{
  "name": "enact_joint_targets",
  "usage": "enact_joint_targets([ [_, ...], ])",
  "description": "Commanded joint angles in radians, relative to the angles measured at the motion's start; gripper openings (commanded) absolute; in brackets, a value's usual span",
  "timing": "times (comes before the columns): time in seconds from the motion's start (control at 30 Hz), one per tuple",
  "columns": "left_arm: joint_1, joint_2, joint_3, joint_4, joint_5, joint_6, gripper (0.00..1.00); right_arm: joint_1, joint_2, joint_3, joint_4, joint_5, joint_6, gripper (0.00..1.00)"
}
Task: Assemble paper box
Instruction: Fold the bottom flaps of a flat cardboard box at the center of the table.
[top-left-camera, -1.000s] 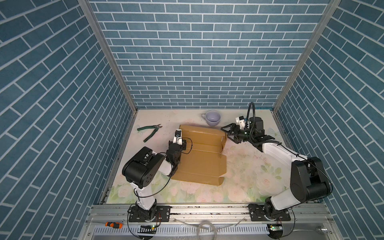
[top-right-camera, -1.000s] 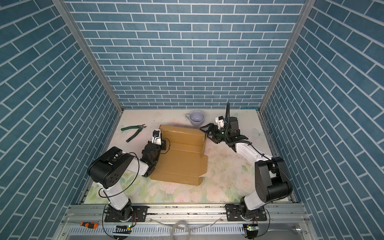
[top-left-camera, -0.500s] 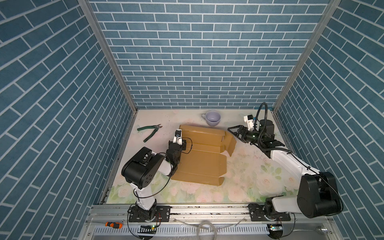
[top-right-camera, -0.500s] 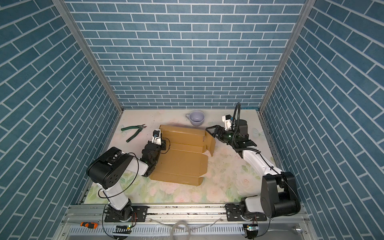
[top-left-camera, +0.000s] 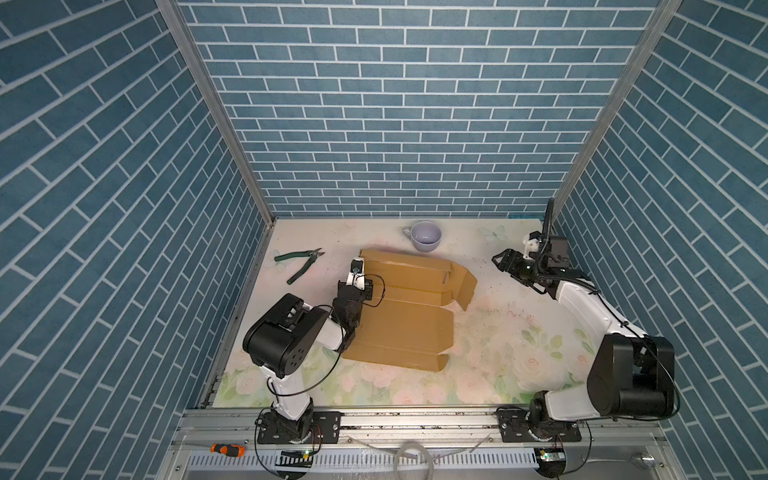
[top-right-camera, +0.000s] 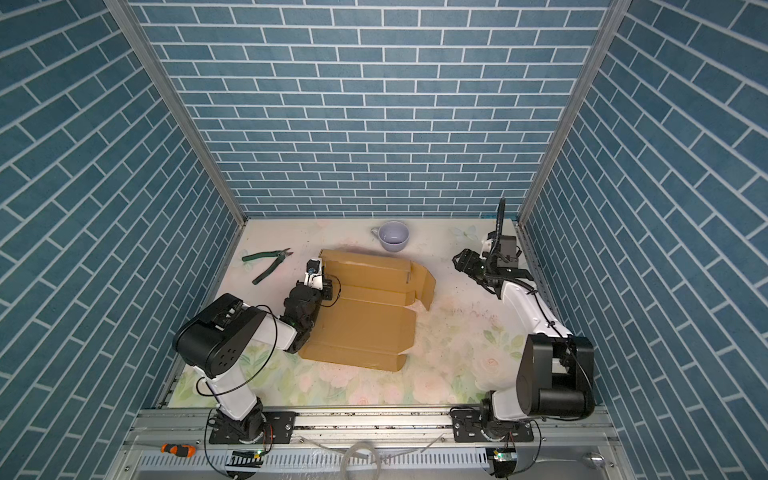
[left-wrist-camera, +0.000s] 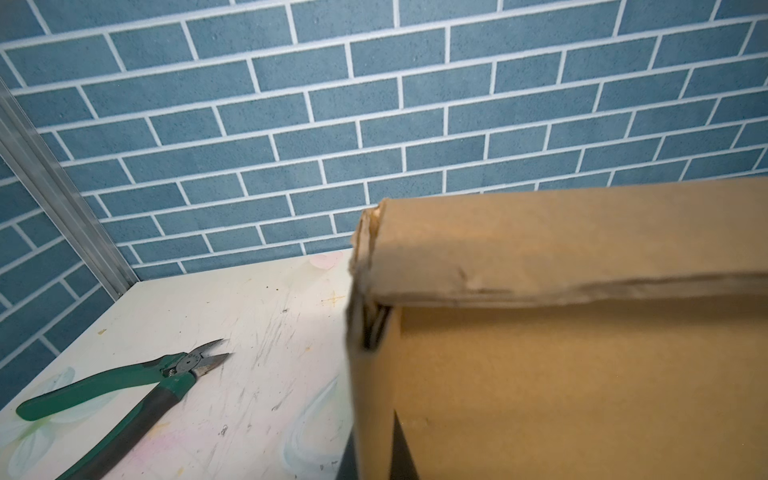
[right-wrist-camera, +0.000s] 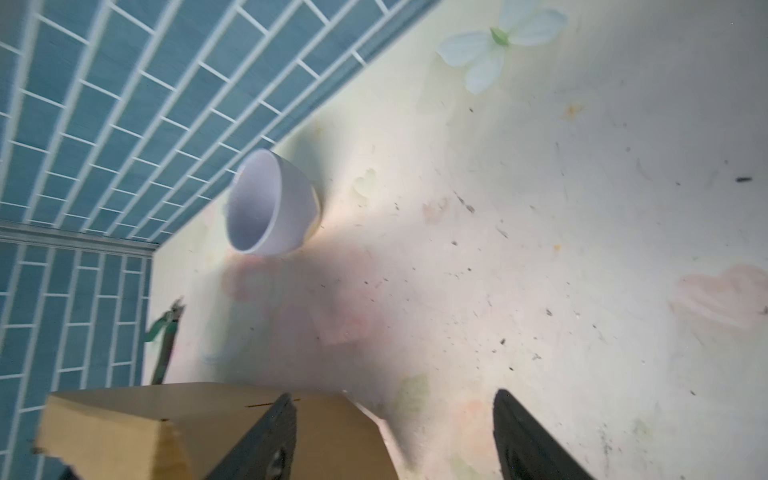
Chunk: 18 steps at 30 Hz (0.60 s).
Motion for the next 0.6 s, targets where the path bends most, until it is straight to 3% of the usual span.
enact_joint_targets([
  [0.0, 0.003, -0.016, 0.013, -0.011, 0.014, 0.015, 0.00, 0.078, 0.043, 0.027, -0.053, 0.062, -0.142, 0.76],
  [0.33, 0.003, -0.018, 0.020, -0.028, 0.015, 0.016, 0.00, 0.181, -0.047, -0.090, 0.055, -0.085, -0.348, 0.78],
  [0.57, 0.003, -0.018, 0.020, -0.027, 0.014, 0.015, 0.00, 0.245, -0.040, -0.097, 0.062, -0.087, -0.439, 0.79],
])
